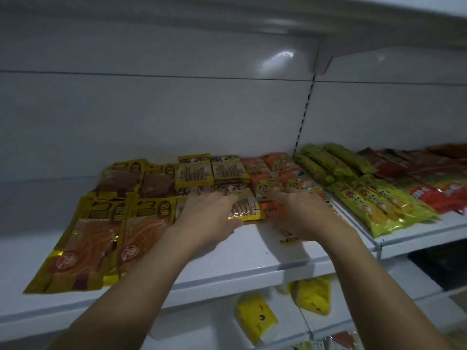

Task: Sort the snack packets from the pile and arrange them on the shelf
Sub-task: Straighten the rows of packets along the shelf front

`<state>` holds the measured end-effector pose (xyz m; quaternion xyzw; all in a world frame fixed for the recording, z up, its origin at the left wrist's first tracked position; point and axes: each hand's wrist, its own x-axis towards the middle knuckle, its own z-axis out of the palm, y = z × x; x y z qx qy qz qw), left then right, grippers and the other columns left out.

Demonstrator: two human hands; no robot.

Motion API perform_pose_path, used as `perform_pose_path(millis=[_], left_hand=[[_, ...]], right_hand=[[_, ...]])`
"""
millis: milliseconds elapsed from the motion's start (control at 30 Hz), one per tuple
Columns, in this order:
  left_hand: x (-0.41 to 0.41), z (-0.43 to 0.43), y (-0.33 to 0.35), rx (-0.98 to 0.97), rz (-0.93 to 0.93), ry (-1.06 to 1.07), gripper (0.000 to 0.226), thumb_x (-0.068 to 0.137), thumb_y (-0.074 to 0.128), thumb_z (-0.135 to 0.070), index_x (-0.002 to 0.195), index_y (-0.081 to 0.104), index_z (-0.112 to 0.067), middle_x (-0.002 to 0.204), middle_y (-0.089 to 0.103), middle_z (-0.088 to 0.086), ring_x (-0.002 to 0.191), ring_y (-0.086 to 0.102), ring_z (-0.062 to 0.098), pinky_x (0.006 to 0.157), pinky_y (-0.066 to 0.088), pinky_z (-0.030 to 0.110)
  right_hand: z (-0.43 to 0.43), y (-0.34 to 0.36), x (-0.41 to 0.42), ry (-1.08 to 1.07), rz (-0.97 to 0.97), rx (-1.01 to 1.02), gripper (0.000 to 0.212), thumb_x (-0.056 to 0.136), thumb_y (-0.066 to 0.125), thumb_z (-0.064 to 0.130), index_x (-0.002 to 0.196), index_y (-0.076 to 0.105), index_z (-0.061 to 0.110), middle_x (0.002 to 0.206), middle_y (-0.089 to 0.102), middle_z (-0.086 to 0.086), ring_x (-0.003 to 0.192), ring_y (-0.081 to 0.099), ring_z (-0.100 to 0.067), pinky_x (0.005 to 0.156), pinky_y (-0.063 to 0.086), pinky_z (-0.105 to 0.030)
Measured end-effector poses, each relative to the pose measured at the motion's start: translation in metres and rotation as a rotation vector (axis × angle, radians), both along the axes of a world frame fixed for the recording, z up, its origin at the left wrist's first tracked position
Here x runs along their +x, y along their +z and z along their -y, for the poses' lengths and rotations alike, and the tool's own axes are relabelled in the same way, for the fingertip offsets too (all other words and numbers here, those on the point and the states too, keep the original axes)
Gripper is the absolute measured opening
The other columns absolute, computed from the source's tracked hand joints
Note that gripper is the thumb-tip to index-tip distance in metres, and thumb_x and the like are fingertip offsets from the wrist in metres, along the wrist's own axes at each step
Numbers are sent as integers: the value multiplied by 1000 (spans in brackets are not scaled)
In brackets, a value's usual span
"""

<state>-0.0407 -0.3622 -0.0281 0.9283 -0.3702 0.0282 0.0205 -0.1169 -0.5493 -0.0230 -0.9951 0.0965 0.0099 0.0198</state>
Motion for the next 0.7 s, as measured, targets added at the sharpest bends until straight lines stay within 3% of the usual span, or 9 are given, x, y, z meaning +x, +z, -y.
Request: perform_pose_path(millis=[100,200,300,400,500,567,700], left_hand=[[4,16,4,-46,-22,-3,49,94,53,-53,138,47,-31,135,56,-3,124,50,24,101,37,43],[11,40,9,-112,-12,-14,45,95,52,-50,137,50,-32,130,60,-1,120,54,24,96,43,39],[21,74,10,-54,-60,17,50,97,49,-48,145,41,-35,141,53,3,130,46,27,107,38,42],[32,110,9,72,-101,79,53,101,44,-43,151,30,-37,153,40,3,139,36,30,115,29,47],[38,134,5,137,-137,137,58,101,45,-32,153,22,-39,150,44,5,135,40,32,110,35,45],[38,143,1,157,-158,172,57,100,44,-26,153,24,-37,141,51,6,131,44,33,109,34,46],[38,155,-3,160,-125,242,57,98,47,-22,150,32,-36,142,51,3,138,36,31,117,17,51]], right_hand=[[33,4,7,-25,-9,8,53,93,59,46,143,43,43,136,58,-4,122,54,-26,95,48,-37],[67,10,18,-18,-22,26,50,95,58,35,144,45,40,138,56,-5,119,56,-26,87,50,-33],[92,13,30,24,-51,27,54,99,52,27,148,36,42,149,45,0,125,51,-23,89,47,-28],[112,3,51,38,-72,48,54,100,46,20,147,35,45,151,43,1,109,57,-20,69,46,-21],[125,-10,72,41,-75,86,58,99,42,10,146,38,42,152,40,0,116,54,-23,81,53,-29],[129,-14,78,74,-90,105,61,97,40,4,146,40,41,151,41,-1,117,55,-24,79,52,-28],[133,-20,82,91,-104,163,70,95,36,-4,148,36,40,152,40,-1,119,54,-22,76,47,-24]])
